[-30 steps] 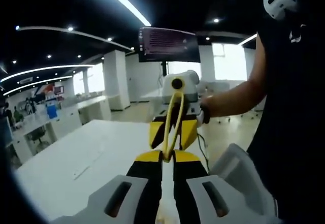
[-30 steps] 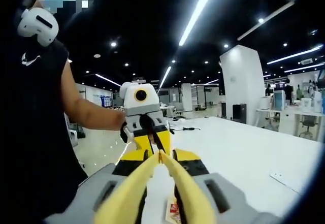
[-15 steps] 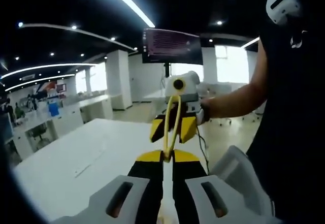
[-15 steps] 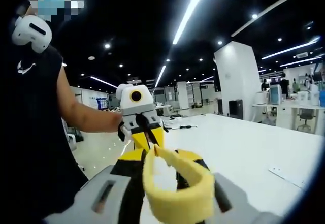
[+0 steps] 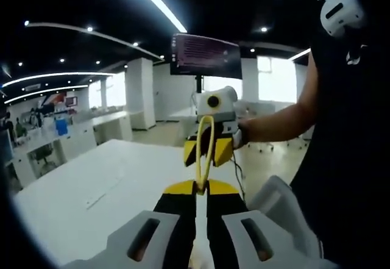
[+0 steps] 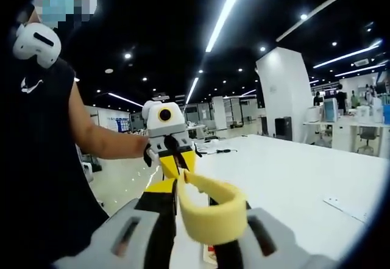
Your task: Place the target food into the container with the food tongs after gripping and lifting it, then release it inside without dropping or visibly crushing the food.
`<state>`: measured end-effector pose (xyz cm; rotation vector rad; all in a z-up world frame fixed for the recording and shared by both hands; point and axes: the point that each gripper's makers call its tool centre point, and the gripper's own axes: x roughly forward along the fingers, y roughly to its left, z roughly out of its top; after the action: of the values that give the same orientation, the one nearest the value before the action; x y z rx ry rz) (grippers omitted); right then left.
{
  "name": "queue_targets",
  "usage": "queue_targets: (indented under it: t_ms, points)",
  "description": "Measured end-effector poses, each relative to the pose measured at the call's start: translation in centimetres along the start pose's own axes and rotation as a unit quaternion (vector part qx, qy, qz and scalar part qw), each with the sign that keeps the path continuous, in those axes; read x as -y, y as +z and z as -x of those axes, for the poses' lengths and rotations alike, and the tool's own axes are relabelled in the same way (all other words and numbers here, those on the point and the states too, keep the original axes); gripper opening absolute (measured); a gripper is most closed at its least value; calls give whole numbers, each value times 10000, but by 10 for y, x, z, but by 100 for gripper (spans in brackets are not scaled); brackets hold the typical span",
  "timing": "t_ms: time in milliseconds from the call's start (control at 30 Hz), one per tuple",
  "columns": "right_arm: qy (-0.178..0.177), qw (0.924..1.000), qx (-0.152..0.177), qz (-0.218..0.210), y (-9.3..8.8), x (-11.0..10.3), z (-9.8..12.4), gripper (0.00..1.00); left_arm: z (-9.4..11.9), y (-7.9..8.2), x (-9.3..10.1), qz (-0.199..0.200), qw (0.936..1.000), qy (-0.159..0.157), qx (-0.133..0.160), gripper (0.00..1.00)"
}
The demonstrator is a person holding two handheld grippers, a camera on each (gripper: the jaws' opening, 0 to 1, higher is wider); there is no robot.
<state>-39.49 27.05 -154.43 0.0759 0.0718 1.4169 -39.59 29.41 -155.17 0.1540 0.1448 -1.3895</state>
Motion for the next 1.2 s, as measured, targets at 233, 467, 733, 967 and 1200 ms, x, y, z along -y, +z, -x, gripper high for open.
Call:
queue_targets:
  t_ms: [233, 467, 733, 967, 1200]
  points:
    - [17, 10000, 34, 7, 4, -1, 2, 21, 6, -1, 1, 83, 10000, -32, 0, 0]
    - [104, 9999, -9, -51, 2, -6, 2, 25, 10, -3, 3, 128, 9999, -100, -42, 0]
    - [81, 9997, -42, -206, -2, -6, 6, 31, 13, -6, 6, 173, 9996, -159, -131, 0]
    - [40, 9997, -98, -205, -7, -10, 10, 25, 15, -13, 8, 207, 9993, -182, -238, 0]
    - [-45, 9998, -39, -189, -5, -8, 12, 25, 15, -16, 12, 240, 9989, -264, -304, 0]
